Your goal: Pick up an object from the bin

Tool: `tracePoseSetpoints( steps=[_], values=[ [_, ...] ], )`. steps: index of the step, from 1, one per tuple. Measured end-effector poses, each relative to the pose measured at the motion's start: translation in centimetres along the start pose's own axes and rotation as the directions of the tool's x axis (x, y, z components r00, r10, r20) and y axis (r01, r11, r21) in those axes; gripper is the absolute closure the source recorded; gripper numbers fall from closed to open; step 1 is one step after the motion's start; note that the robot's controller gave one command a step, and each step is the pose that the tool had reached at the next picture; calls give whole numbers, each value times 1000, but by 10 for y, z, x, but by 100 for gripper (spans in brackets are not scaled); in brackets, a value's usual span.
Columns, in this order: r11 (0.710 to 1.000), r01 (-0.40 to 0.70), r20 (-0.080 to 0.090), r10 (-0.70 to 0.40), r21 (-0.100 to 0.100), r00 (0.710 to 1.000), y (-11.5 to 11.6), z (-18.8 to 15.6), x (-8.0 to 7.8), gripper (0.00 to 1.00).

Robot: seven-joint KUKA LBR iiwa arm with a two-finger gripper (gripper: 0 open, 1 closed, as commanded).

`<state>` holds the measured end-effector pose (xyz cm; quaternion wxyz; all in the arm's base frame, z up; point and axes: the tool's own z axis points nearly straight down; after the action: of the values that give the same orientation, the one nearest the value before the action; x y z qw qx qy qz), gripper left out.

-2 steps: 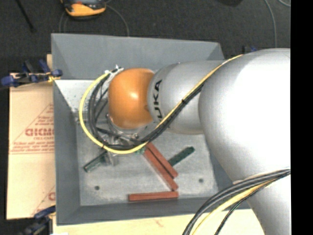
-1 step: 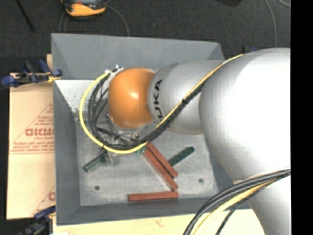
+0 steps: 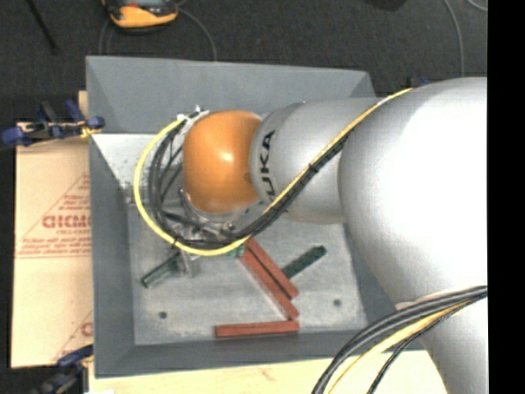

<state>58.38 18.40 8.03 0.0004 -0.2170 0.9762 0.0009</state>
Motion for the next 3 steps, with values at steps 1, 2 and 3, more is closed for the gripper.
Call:
tracePoseSetpoints(
  steps=[1, 2, 3],
  values=[
    [1000, -1, -2, 1, 0, 1000, 0, -13, 0, 100],
    [1000, -2, -5, 2, 0, 1000, 0, -30, 1, 100],
    [1000, -3, 1, 3, 2, 1000, -1, -52, 0, 100]
  ],
)
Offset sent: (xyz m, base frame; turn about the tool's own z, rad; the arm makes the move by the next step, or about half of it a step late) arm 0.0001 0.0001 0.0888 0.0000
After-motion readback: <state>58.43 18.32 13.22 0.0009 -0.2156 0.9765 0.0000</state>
